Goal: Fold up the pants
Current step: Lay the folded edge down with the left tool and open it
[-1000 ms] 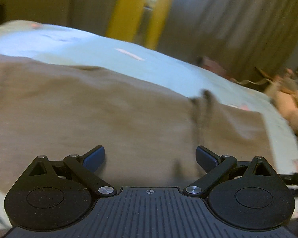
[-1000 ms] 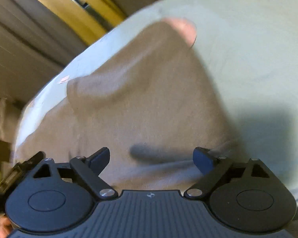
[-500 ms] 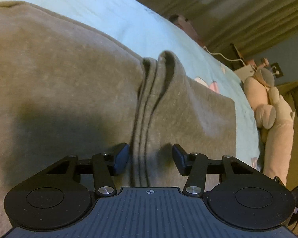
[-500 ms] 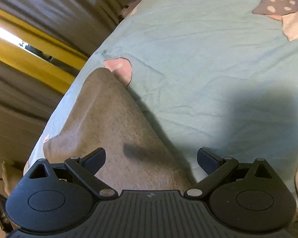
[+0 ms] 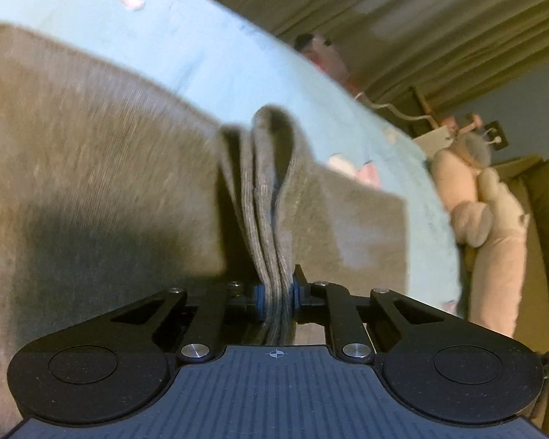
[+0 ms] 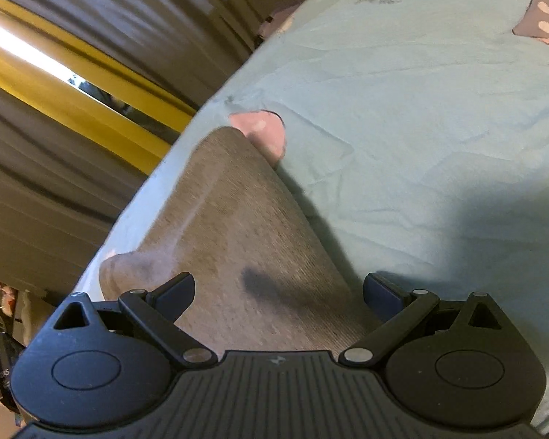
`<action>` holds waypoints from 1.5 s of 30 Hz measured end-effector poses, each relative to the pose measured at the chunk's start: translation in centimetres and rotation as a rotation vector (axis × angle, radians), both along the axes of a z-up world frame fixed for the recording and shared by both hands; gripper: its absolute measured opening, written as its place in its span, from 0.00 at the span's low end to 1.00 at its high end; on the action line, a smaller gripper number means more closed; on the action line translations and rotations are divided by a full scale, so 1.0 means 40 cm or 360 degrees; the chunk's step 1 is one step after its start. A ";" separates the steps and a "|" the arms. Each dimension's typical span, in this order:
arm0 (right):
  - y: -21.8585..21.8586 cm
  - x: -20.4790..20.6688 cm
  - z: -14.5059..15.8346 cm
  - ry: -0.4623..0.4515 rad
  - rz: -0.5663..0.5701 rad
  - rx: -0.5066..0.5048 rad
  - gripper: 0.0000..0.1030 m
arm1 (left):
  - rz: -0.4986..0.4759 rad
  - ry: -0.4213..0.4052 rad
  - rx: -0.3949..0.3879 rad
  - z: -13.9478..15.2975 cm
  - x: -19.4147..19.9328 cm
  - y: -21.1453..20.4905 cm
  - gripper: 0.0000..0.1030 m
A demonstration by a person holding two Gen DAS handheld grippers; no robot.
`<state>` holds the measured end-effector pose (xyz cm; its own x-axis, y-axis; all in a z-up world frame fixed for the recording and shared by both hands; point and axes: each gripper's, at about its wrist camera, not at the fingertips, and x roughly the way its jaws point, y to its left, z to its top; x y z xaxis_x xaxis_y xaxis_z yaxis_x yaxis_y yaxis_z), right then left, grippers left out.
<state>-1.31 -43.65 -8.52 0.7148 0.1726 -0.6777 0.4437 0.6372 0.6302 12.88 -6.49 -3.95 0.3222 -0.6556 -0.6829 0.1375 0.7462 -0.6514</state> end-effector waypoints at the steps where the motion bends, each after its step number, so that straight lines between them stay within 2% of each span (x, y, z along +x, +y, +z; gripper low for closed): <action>1: 0.000 -0.001 0.002 -0.0025 0.0008 0.0000 0.96 | -0.0007 -0.0022 -0.0037 0.022 -0.003 0.008 0.15; 3: 0.005 -0.003 0.012 -0.0094 0.0037 -0.0009 0.96 | -0.0034 -0.0101 -0.0059 0.077 -0.010 0.035 0.15; 6: 0.022 0.002 0.026 -0.0153 0.0102 -0.0056 0.96 | -0.0025 -0.0240 0.0012 0.149 -0.024 0.075 0.15; 9: 0.034 0.017 0.025 -0.0115 0.0155 -0.0083 0.96 | 0.0041 -0.0307 0.0094 0.174 -0.032 0.144 0.15; 13: 0.040 0.028 0.019 -0.0049 0.0186 -0.0111 0.96 | 0.0234 -0.0159 0.0222 0.120 -0.031 0.248 0.20; 16: 0.051 0.032 0.022 -0.0026 0.0217 -0.0156 0.96 | 0.0320 -0.0092 0.0319 0.072 -0.047 0.293 0.35; 18: 0.062 0.025 0.025 -0.0016 0.0250 -0.0191 0.96 | 0.0309 -0.0074 0.0263 0.058 -0.072 0.311 0.51; 20: 0.079 0.027 0.032 -0.0005 0.0290 -0.0246 0.96 | 0.0278 -0.0064 0.0193 0.050 -0.100 0.318 0.55; 22: 0.100 0.030 0.040 -0.0004 0.0338 -0.0292 0.96 | 0.0229 -0.0052 0.0206 0.034 -0.124 0.306 0.60; 25: 0.149 0.039 0.052 0.0052 0.0433 -0.0457 0.96 | 0.0177 -0.0036 0.0341 -0.005 -0.146 0.277 0.63; 27: 0.199 0.050 0.049 0.0218 0.0494 -0.0666 0.96 | 0.0192 -0.0081 0.0330 -0.015 -0.163 0.276 0.64; 30: 0.260 0.070 0.028 0.0448 0.0595 -0.0915 0.96 | 0.0226 -0.0059 0.0278 -0.010 -0.170 0.294 0.64; 32: 0.290 0.067 0.043 0.0396 0.0628 -0.1033 0.96 | 0.0266 -0.0050 0.0255 -0.011 -0.189 0.323 0.64; 36: 0.330 0.053 0.078 0.0191 0.0670 -0.1109 0.96 | 0.0389 -0.0055 0.0419 0.004 -0.225 0.362 0.58; 38: 0.349 0.050 0.098 0.0057 0.0675 -0.1131 0.90 | 0.0467 -0.0084 0.0490 0.021 -0.243 0.377 0.57; 39: 0.364 0.053 0.108 -0.0003 0.0693 -0.1147 0.80 | 0.0513 -0.0108 0.0529 0.030 -0.252 0.381 0.58; 40: 0.379 0.065 0.118 -0.0034 0.0724 -0.1160 0.65 | 0.0562 -0.0138 0.0568 0.041 -0.259 0.392 0.58; 41: 0.398 0.077 0.123 -0.0052 0.0754 -0.1171 0.56 | 0.0623 -0.0176 0.0607 0.053 -0.265 0.403 0.61; 42: 0.422 0.098 0.128 -0.0063 0.0787 -0.1173 0.42 | 0.0681 -0.0220 0.0640 0.063 -0.274 0.415 0.65; 44: 0.468 0.143 0.131 -0.0064 0.0838 -0.1153 0.40 | 0.0787 -0.0286 0.0723 0.078 -0.286 0.453 0.68; 45: 0.497 0.170 0.133 -0.0093 0.0869 -0.1144 0.40 | 0.0823 -0.0311 0.0773 0.080 -0.288 0.468 0.72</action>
